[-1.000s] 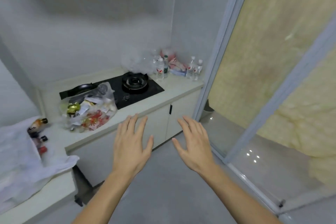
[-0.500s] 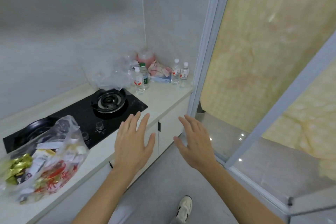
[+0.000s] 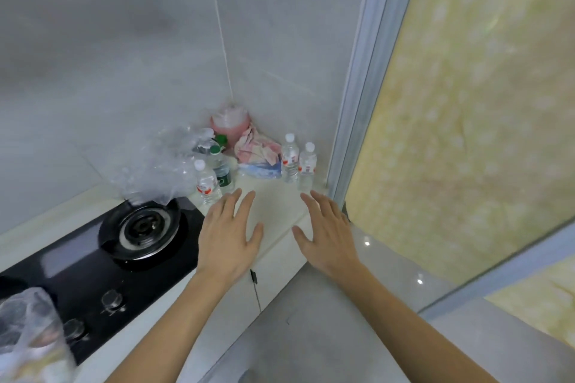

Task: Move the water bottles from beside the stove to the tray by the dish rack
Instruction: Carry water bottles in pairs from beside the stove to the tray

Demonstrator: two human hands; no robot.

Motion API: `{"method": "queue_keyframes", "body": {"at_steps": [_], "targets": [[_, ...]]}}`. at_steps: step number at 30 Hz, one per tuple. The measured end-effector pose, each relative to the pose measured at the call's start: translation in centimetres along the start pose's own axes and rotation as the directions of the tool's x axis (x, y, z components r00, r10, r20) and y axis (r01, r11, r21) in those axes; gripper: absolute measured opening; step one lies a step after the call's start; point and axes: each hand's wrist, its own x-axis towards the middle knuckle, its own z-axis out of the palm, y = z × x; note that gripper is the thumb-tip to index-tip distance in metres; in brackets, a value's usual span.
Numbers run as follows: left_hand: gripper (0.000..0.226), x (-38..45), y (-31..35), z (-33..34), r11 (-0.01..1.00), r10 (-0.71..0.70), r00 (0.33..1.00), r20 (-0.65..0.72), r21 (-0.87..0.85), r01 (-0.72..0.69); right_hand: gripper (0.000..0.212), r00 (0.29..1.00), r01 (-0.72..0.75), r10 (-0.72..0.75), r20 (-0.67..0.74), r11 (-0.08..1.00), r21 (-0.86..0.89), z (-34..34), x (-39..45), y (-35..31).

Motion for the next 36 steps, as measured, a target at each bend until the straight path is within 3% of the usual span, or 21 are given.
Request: {"method": "queue_keyframes", "body": {"at_steps": [8, 18, 22, 27, 30, 33, 36], "targets": [[0.064, 15.7, -0.4, 7.3, 0.996, 0.033, 0.999, 0.038, -0.082, -0.030, 0.070, 0.990, -0.138, 0.137, 0.038, 0.990, 0.035, 3.0, 14.5, 6.0], [0.074, 31.5, -2.6, 18.4, 0.891, -0.047, 0.924, 0.379, -0.402, 0.210, 0.087, 0.881, -0.469, 0.431, 0.195, 0.850, 0.240, 9.2, 27.0, 11.3], [0.079, 34.5, -2.7, 20.7, 0.847, -0.070, 0.874, 0.480, -0.434, 0.306, 0.090, 0.840, -0.537, 0.476, 0.262, 0.802, 0.263, 11.6, 29.6, 11.9], [0.077, 36.3, -2.7, 24.6, 0.821, -0.047, 0.850, 0.524, -0.465, 0.332, 0.093, 0.827, -0.561, 0.513, 0.228, 0.773, 0.296, 13.3, 31.1, 12.7], [0.087, 36.5, -2.5, 25.0, 0.791, -0.067, 0.844, 0.532, -0.487, 0.370, 0.090, 0.833, -0.553, 0.519, 0.190, 0.783, 0.286, 13.8, 31.2, 13.0], [0.067, 35.5, -2.9, 23.7, 0.850, -0.067, 0.877, 0.477, -0.433, 0.300, 0.076, 0.862, -0.506, 0.472, 0.185, 0.820, 0.266, 13.7, 30.9, 13.8], [0.062, 33.9, -3.7, 22.9, 0.878, -0.109, 0.898, 0.426, -0.382, 0.288, 0.073, 0.883, -0.457, 0.402, 0.243, 0.855, 0.246, 13.4, 31.0, 14.1]]}}
